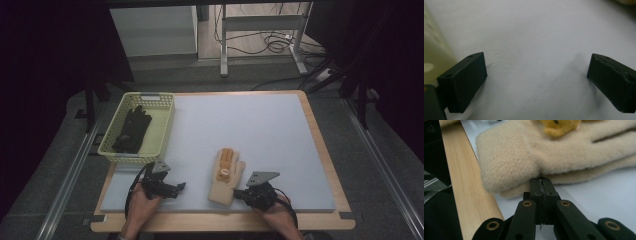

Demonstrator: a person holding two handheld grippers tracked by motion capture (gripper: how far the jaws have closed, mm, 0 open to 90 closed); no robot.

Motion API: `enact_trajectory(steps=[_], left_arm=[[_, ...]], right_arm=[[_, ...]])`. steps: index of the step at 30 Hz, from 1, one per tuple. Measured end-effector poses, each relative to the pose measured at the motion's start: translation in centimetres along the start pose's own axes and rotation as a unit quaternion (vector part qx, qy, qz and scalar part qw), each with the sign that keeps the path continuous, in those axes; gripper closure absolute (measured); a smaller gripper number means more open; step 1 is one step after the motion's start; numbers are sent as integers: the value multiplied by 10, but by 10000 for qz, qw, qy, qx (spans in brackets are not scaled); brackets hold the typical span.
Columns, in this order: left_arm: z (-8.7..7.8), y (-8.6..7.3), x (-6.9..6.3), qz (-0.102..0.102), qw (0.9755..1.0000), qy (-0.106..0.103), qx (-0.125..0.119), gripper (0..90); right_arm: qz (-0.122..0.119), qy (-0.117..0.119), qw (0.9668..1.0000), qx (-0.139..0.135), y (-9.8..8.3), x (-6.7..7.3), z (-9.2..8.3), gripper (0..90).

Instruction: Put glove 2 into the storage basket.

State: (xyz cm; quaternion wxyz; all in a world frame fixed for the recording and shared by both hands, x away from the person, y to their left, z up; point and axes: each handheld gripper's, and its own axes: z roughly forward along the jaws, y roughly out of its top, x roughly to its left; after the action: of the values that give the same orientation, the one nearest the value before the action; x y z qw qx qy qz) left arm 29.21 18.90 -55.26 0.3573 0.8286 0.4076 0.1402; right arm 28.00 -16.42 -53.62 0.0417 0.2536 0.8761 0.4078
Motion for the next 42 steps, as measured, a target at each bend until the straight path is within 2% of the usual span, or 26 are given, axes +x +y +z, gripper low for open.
enact_trajectory(steps=[6,12,17,20,22,25,30,34,38,42], left_arm=[[-2,-2,0,70,9999,80,49,33],[-10,-10,13,-91,9998,159,37,34],[-10,-10,14,-77,9998,170,62,32],[-10,-10,14,-70,9998,177,72,32],[-10,-10,14,-73,9998,174,76,31],[-10,-10,14,-78,9998,175,74,31],[-10,-10,14,-80,9998,179,63,30],[-10,-11,14,-86,9998,176,51,30],[-10,-11,14,-91,9998,172,48,31],[-10,-11,14,-87,9998,173,49,31]], right_arm=[[-52,-6,10000,-27,14,5,19,883],[-118,-112,9999,-32,29,8,38,883],[-189,-240,9995,-23,43,8,53,882],[-190,-212,9996,-13,46,8,56,858],[-166,-194,9997,-8,45,7,53,822],[-134,-338,9993,-35,40,2,42,785],[0,-710,9974,-95,31,-18,16,714],[109,-1114,9937,-100,21,-37,-6,640],[264,-1391,9899,-119,11,-54,-22,558],[382,-1637,9857,-98,1,-69,-36,439]])
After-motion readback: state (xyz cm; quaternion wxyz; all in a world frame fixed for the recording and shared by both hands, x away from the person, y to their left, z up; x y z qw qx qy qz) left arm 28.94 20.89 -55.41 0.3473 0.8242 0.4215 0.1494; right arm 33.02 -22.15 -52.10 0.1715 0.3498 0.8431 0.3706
